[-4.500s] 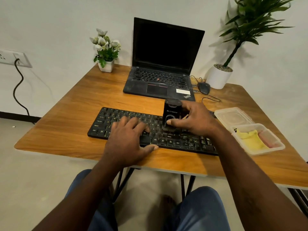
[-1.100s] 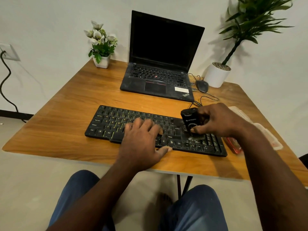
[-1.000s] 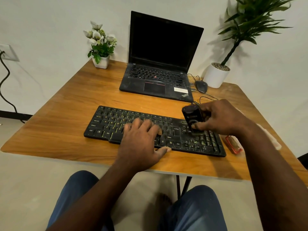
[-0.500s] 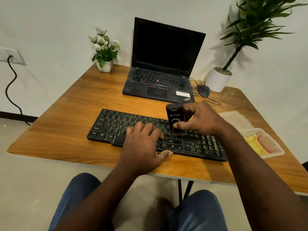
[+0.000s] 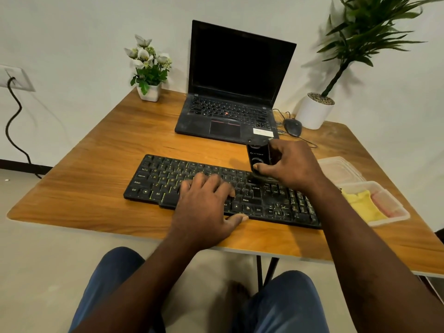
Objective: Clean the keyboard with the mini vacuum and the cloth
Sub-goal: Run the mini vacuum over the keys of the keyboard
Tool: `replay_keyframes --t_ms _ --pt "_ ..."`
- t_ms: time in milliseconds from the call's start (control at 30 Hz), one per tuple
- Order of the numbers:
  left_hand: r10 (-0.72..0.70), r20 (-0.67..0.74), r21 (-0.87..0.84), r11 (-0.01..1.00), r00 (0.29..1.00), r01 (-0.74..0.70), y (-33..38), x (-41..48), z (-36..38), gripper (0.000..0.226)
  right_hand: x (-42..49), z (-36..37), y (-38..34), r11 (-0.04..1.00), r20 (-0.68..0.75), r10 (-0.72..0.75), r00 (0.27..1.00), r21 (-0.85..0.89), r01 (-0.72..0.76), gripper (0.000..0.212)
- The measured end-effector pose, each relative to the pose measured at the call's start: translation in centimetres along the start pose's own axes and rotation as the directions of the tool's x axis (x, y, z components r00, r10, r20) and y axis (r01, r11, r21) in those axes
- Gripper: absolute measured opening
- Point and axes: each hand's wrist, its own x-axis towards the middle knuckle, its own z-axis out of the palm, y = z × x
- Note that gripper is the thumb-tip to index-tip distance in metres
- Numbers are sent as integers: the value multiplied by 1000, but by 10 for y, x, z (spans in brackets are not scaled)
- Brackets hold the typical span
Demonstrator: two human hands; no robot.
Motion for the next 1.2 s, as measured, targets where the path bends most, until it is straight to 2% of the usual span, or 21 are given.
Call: replay_keyframes --t_ms 67,167,400,533,667,800,900,1000,1133,1200 --pt "-1 -3 -4 1000 1000 1 0 0 1 64 -6 2 -4 991 23 -86 996 110 83 50" --pt "2 -26 -18 1000 1000 -3 -1 0 2 65 -18 9 -1 972 97 -229 969 72 223 40" --pt "3 -4 -9 1000 1000 -3 -1 0 1 65 -39 -17 43 992 53 -76 996 101 71 40" --pt "-1 -7 -6 1000 1000 1 -2 -1 3 65 -40 -5 21 982 11 -113 994 153 110 40" --pt "-5 -14 2 1000 1000 5 1 -1 2 66 -37 13 -2 964 75 -223 972 162 209 36" --pt "-9 13 13 1000 1000 8 0 -1 0 66 -23 -12 18 998 136 -52 989 49 46 44" --pt "-6 23 2 1000 1000 6 0 -1 0 65 -19 -28 32 997 15 -6 1000 -75 7 45" --pt "-8 16 -6 1000 1000 8 0 0 1 65 -16 -19 28 998 -18 17 1000 58 -16 49" --pt "-11 10 6 1000 1000 11 0 -1 2 64 -7 2 16 983 82 13 997 183 -27 49" --pt "-13 5 6 1000 1000 12 0 -1 1 63 0 6 14 987 87 30 996 156 -43 50"
